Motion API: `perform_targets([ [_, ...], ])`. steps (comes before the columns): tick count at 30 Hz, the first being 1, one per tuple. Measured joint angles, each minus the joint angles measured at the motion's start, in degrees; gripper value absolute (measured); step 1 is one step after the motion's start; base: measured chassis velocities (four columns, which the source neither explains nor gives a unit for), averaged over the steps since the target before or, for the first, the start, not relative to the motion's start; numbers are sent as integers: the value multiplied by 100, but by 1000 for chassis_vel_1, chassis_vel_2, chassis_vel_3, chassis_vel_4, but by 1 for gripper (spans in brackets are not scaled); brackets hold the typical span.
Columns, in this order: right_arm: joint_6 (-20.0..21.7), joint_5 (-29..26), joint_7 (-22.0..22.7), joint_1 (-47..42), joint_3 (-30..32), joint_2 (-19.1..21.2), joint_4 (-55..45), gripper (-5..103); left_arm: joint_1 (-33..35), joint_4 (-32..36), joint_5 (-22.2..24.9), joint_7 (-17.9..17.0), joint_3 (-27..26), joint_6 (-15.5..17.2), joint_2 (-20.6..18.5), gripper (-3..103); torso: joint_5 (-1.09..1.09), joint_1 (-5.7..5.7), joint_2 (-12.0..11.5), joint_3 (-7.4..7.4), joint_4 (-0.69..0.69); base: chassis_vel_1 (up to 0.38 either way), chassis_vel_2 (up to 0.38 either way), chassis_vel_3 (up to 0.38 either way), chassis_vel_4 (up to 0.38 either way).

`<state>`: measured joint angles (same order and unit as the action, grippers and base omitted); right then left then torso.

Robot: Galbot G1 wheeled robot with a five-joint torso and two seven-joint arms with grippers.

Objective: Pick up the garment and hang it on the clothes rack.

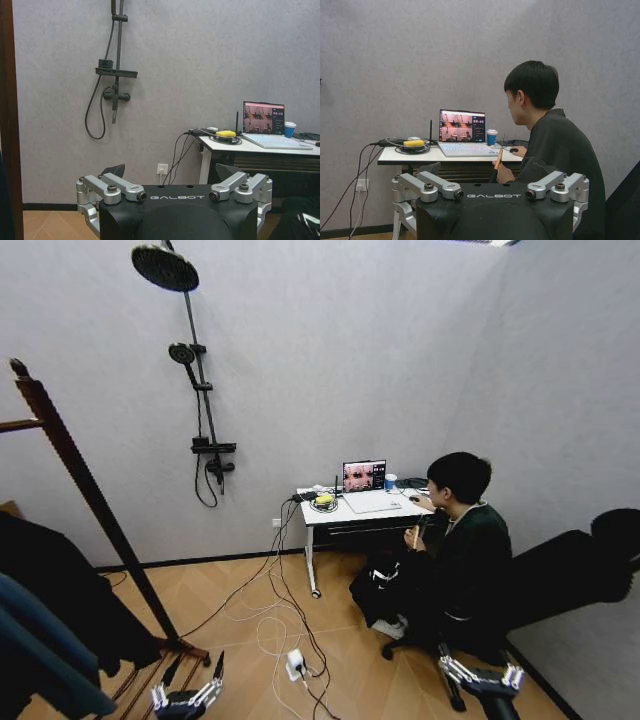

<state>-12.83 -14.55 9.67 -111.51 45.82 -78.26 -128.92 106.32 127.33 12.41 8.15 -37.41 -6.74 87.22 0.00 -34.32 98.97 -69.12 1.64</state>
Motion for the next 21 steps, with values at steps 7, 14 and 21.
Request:
perform_targets([
  [7, 0, 0, 0, 0, 0, 0, 0, 100, 0, 0, 0, 0, 0, 0, 0, 100, 0, 0, 0, 0, 0, 0, 0, 0, 0],
  [14, 0, 0, 0, 0, 0, 0, 0, 100, 0, 0, 0, 0, 0, 0, 0, 100, 0, -2, -1, -1, 0, 24, -29, -31, 22],
  [21, 0, 0, 0, 1, 0, 0, 0, 100, 0, 0, 0, -1, 0, 0, 0, 100, 0, -2, -1, -1, 0, 158, -162, -174, 162],
])
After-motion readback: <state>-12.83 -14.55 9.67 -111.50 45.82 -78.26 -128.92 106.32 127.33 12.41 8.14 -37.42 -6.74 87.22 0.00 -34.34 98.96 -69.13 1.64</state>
